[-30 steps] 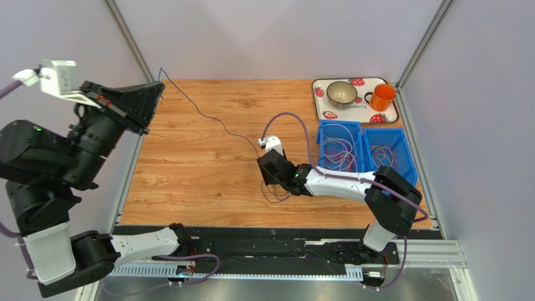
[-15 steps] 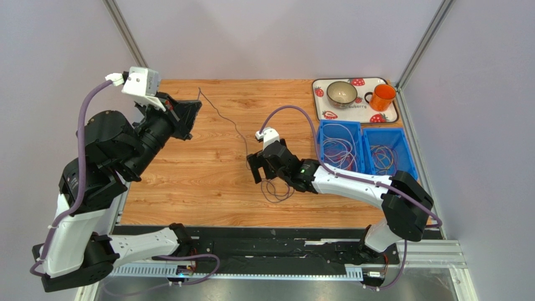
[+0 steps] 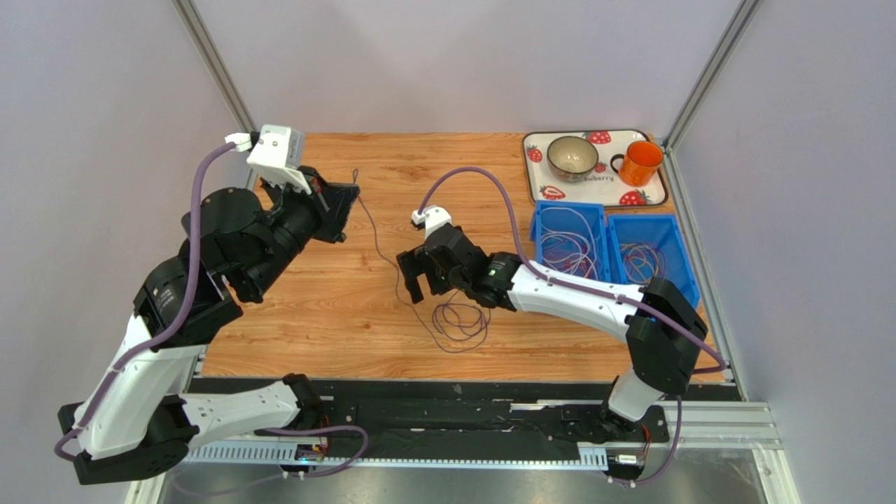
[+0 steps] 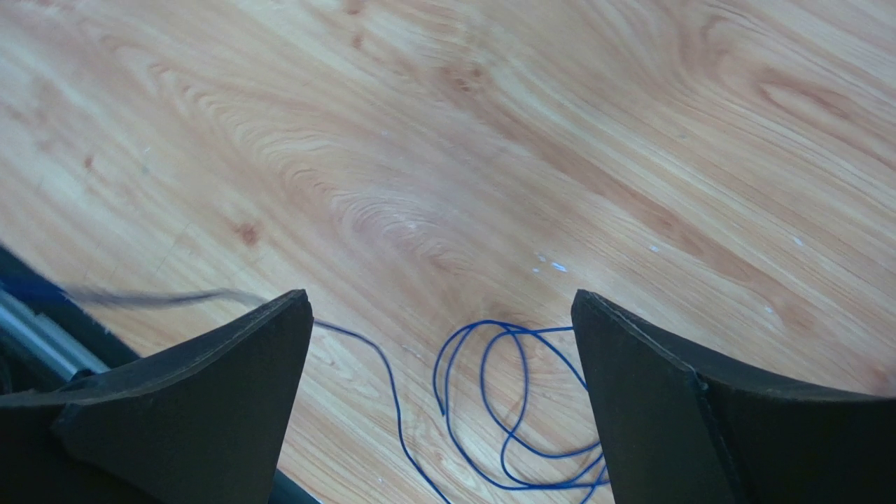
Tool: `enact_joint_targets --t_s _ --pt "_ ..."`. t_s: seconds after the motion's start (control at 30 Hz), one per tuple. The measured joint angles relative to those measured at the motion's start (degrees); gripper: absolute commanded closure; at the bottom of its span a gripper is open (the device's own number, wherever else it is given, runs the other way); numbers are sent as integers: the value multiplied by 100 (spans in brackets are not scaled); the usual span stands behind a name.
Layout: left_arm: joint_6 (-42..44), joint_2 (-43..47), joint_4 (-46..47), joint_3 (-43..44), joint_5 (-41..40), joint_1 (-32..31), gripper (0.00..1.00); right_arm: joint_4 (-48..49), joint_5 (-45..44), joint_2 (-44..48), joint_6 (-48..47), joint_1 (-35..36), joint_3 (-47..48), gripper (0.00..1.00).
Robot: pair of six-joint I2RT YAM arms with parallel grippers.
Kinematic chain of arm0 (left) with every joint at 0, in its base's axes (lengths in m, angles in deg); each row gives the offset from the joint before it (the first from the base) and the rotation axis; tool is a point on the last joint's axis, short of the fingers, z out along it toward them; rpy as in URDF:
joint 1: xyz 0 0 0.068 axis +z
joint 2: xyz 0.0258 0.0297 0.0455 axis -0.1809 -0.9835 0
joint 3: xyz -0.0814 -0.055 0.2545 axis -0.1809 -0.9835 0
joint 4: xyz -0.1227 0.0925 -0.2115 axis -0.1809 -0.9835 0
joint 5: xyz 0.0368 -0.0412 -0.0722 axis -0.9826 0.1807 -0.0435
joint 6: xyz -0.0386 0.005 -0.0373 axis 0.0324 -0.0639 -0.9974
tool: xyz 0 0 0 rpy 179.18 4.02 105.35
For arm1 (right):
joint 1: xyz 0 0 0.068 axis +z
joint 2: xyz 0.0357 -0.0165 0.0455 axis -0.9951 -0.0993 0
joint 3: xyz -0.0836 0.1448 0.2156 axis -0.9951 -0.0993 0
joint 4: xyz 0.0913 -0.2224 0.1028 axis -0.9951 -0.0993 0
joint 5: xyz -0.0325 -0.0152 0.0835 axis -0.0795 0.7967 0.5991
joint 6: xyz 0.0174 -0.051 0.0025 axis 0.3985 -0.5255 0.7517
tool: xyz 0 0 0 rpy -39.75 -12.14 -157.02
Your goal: Untangle the cables
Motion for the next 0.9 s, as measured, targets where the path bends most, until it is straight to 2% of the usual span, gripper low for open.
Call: enact_joint_targets --t_s 0.27,0.43,0.6,0.77,0.9 --pt "-153 155 31 -356 46 4 100 -1644 -1034 -173 1180 -245 758 5" --pt "-260 258 42 -619 92 7 100 -2251 -1016 258 2061 -470 -35 10" --pt "-345 352 44 -861 138 7 100 -2402 -844 503 2339 -516 -544 16" --pt "-417 363 39 -933 162 7 100 -2142 -608 468 2310 -514 -549 20" --pt "-455 389 44 -960 160 11 100 -1921 -391 140 2280 -514 -411 27"
